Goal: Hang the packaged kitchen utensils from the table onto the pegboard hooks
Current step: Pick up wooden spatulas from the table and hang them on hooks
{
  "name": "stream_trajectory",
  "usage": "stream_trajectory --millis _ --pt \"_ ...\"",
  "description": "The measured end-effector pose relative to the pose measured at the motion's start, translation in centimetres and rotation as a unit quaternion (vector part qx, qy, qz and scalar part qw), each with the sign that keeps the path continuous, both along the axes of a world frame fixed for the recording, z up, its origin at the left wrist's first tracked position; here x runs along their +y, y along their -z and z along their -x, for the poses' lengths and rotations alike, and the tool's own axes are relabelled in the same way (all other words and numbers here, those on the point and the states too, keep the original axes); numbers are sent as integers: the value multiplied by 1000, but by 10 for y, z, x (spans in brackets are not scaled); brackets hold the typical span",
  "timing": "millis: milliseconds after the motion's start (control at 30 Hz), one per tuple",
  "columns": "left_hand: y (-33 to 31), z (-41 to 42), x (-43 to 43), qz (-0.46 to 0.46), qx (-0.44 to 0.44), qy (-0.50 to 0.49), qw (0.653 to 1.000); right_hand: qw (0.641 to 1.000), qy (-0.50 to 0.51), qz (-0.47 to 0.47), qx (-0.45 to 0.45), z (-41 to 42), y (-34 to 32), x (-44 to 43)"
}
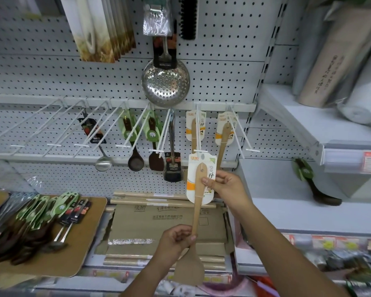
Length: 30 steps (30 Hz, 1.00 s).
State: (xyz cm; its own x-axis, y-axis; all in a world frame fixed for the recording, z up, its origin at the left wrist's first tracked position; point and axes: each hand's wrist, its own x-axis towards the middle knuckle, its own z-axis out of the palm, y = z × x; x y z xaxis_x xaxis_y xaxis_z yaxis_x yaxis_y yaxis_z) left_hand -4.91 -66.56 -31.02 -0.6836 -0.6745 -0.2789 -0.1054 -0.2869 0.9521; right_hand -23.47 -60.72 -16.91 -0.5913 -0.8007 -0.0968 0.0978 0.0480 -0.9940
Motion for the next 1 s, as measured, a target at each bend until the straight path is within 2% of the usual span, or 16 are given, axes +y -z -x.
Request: stream_trajectory --millis 633,1000 --pt "10 -9 5 1 0 22 1000 999 -28 24 -7 -10 4 12" --pt "5 7 -16 0 8 8 1000 1000 7 30 3 -4 -5 -9"
